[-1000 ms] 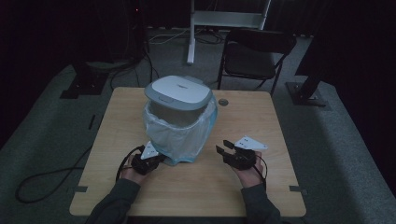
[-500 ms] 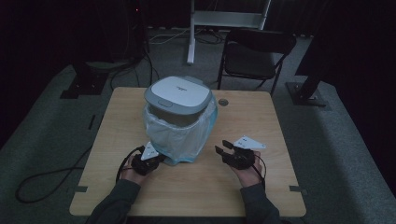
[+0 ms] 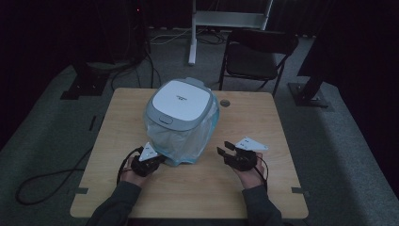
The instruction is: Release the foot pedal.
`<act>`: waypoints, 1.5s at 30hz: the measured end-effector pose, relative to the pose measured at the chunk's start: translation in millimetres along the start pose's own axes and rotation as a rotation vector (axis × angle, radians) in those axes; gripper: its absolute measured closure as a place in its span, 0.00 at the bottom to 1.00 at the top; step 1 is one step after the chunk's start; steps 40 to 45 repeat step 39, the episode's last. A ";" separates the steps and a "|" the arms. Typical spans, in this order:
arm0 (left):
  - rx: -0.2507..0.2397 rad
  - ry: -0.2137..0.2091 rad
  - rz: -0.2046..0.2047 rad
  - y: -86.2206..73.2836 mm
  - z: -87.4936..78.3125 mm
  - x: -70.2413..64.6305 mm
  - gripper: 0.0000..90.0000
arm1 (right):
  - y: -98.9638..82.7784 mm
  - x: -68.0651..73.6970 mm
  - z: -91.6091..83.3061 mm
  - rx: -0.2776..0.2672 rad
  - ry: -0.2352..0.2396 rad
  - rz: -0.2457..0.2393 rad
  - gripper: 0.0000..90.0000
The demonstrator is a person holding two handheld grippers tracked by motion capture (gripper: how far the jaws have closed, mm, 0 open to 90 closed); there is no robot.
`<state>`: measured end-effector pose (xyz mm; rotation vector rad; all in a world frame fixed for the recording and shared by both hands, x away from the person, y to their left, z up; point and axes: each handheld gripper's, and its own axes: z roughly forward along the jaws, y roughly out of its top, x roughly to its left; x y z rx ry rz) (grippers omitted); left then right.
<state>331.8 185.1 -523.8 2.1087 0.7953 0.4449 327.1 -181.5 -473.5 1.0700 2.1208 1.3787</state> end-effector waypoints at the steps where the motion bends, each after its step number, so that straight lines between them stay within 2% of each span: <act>1: 0.001 0.006 0.002 -0.3 -0.9 -0.4 1.00 | -0.1 -0.2 -0.1 0.000 0.000 0.000 0.62; 10: 0.002 0.036 -0.005 -4.8 -12.2 1.1 0.98 | -1.6 -0.9 -1.0 0.000 -0.003 0.004 0.62; 18: -0.018 0.078 -0.036 -8.7 -23.0 9.9 0.96 | -6.0 -2.2 0.2 0.010 -0.006 0.005 0.62; 38: -0.016 0.147 -0.085 -14.6 -26.8 28.8 0.95 | -16.2 -6.2 3.5 0.042 -0.024 0.018 0.61; 45: -0.016 0.147 -0.085 -14.6 -26.8 28.8 0.94 | -17.4 -7.0 4.6 0.046 -0.027 0.017 0.60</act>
